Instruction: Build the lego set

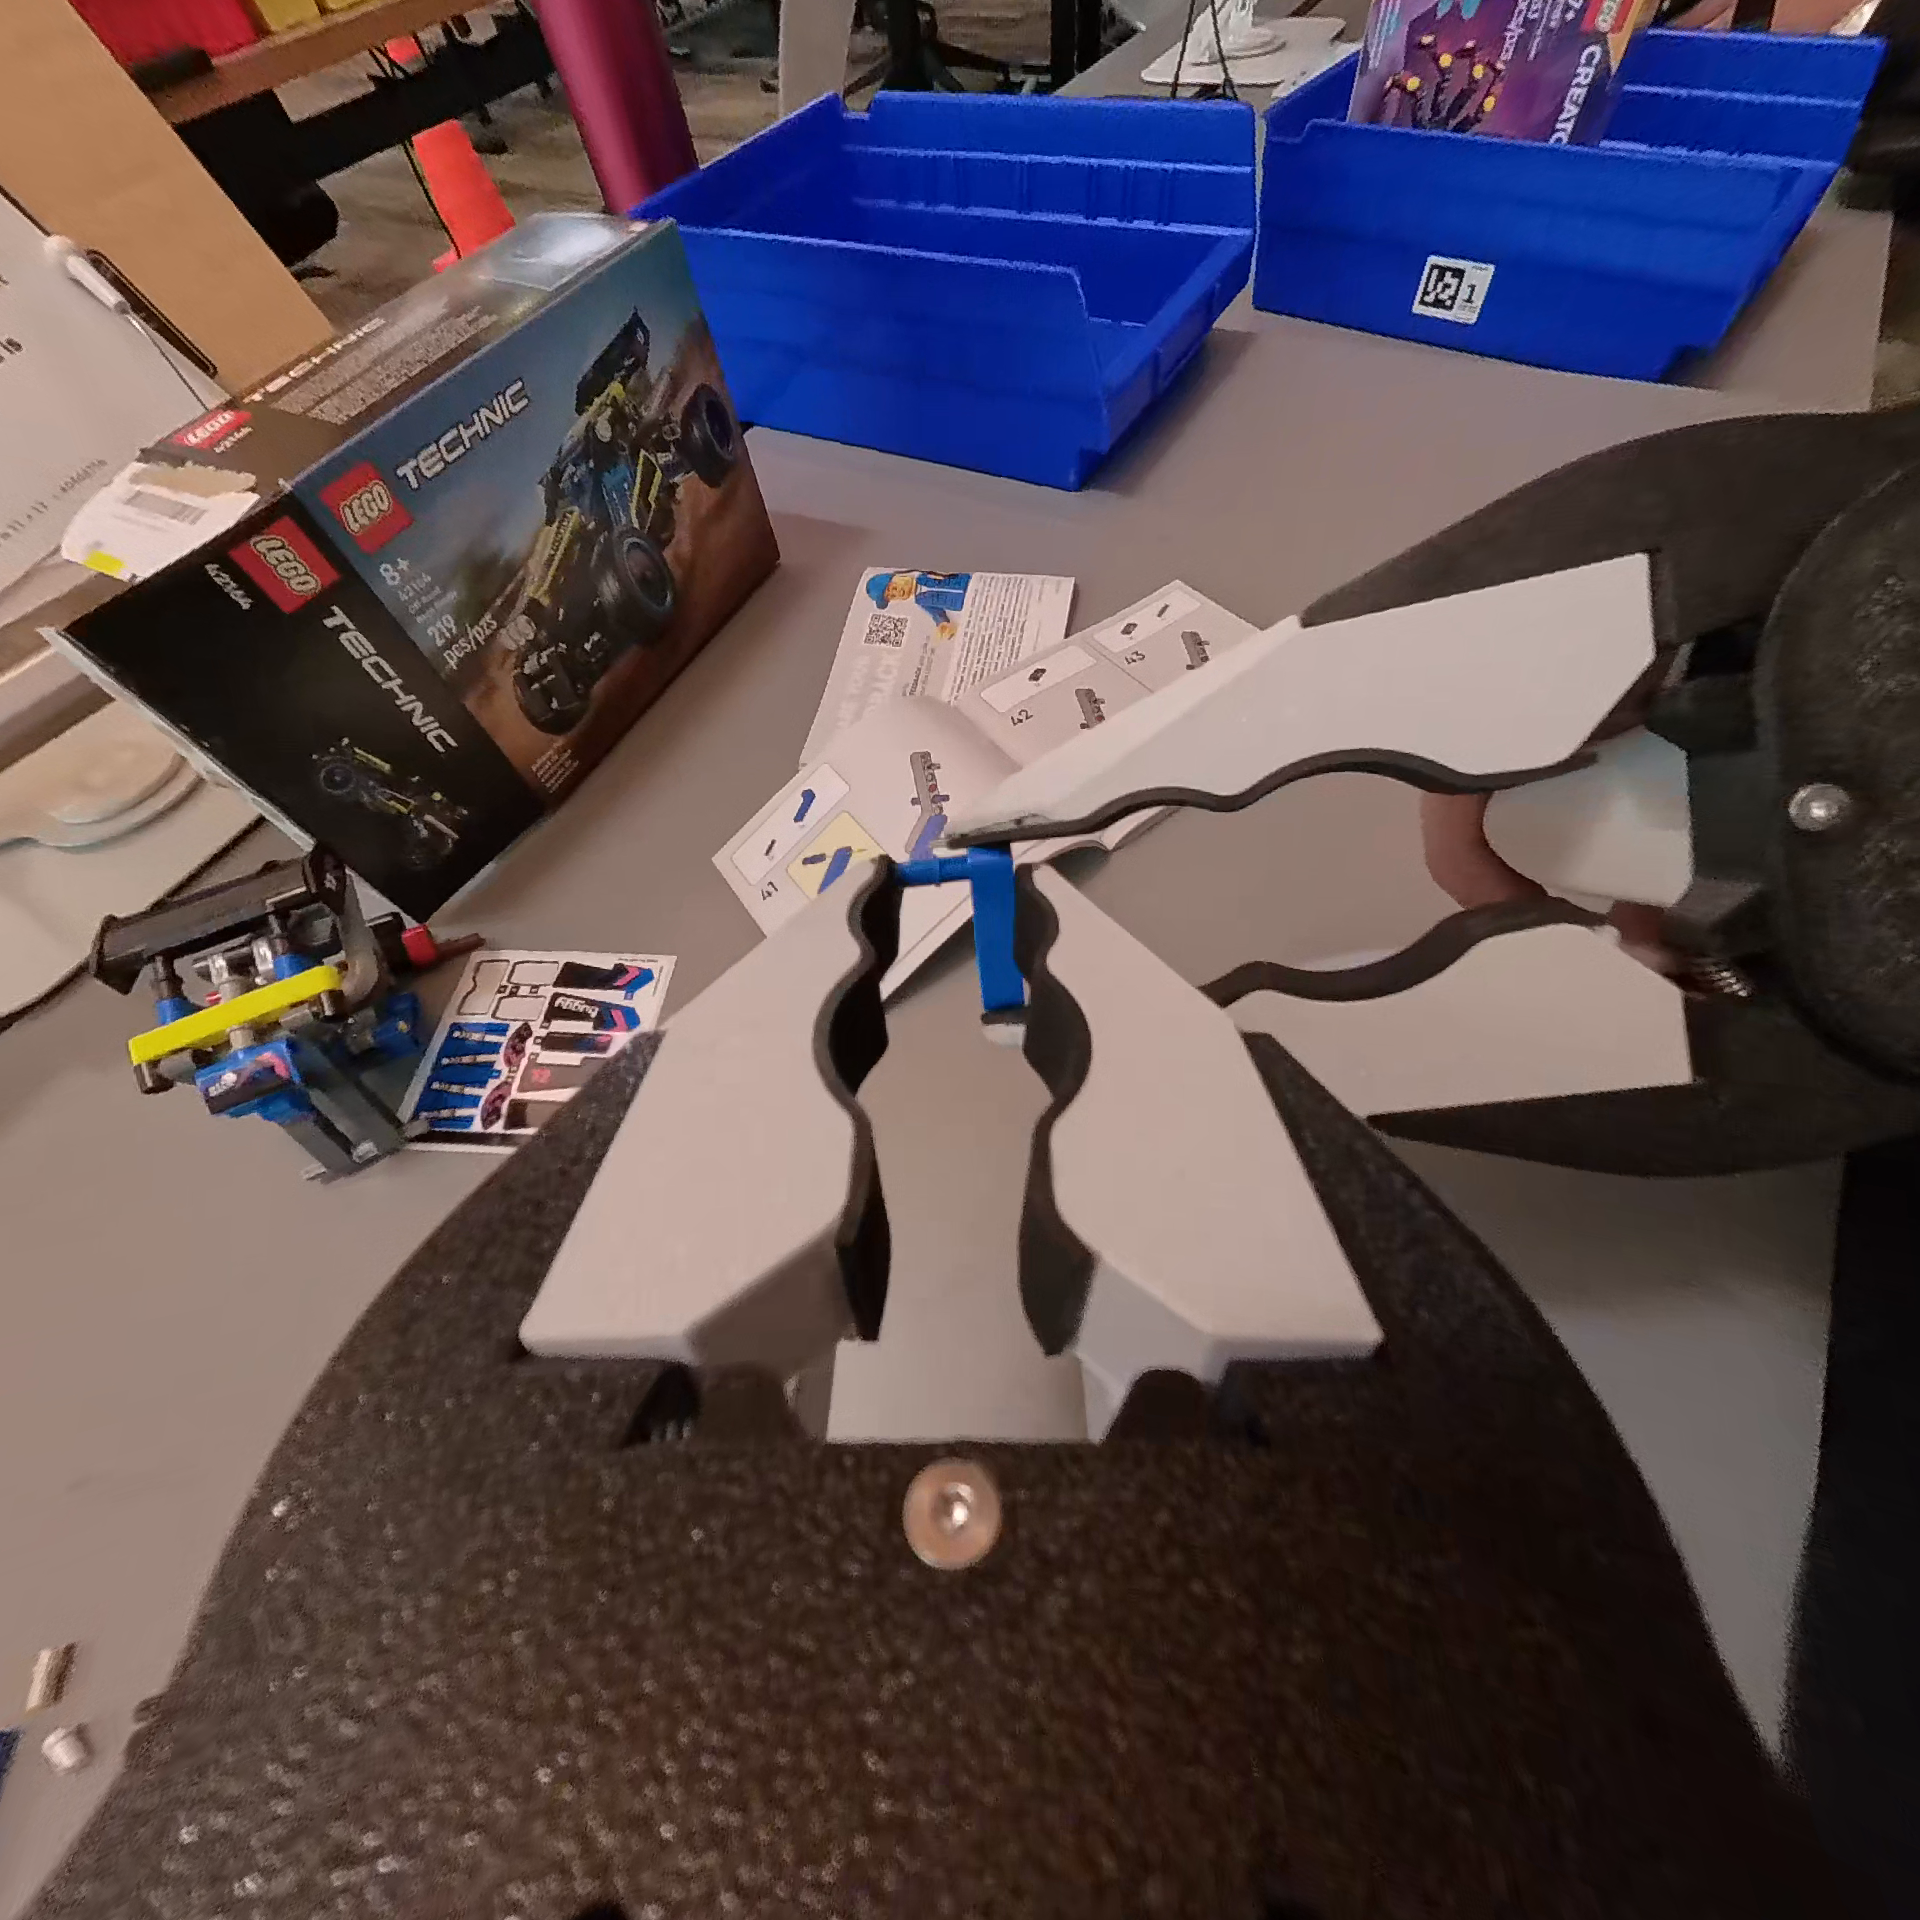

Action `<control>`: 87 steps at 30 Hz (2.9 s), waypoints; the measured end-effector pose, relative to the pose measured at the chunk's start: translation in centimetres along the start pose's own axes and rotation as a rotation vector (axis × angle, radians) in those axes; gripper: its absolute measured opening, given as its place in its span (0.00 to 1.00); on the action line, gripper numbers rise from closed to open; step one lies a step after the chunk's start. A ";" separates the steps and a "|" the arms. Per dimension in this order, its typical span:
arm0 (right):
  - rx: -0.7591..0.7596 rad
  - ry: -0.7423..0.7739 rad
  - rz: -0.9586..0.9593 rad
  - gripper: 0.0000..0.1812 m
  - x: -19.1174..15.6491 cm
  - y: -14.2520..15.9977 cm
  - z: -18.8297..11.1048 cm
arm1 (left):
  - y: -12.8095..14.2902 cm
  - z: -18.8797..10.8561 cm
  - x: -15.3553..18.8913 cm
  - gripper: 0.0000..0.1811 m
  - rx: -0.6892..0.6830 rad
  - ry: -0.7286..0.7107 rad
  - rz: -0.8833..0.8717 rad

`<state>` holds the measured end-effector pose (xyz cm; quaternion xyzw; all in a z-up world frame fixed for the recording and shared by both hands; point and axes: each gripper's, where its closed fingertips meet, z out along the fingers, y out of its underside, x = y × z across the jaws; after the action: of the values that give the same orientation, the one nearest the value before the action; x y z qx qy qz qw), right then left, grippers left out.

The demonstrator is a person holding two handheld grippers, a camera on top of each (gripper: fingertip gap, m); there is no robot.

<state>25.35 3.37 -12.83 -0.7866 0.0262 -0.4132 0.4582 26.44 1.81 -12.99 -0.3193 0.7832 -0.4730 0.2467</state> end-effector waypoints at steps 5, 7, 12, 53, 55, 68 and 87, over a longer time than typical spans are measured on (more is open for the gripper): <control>0.020 0.001 0.014 0.14 0.2 -0.2 -0.1 | -0.1 0.0 0.3 0.07 0.004 0.025 0.006; 0.032 0.006 0.027 0.13 0.5 -0.2 0.0 | -0.3 0.1 0.2 0.07 0.026 0.021 -0.023; 0.033 0.010 -0.007 0.12 0.0 0.1 0.0 | 0.2 0.2 0.4 0.07 0.036 0.044 -0.067; 0.171 -0.147 0.131 0.03 -1.8 0.3 -1.3 | -0.2 -1.0 1.0 0.11 0.140 0.596 -0.736; 0.156 -0.137 0.186 0.03 -1.5 0.6 -1.2 | -0.3 -1.3 0.1 0.14 0.165 0.524 -0.675; 0.110 -0.071 0.025 0.03 -1.6 0.9 -1.1 | 1.6 -1.3 2.4 0.03 0.036 0.511 -0.552; -0.110 -0.526 0.182 0.11 -3.2 7.2 -6.9 | 8.5 -1.5 6.7 0.03 -0.386 0.498 0.031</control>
<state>21.05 -4.26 -18.48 -0.8849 -0.0005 -0.1500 0.4409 18.67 0.74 -20.55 -0.2229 0.8996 -0.3753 -0.0107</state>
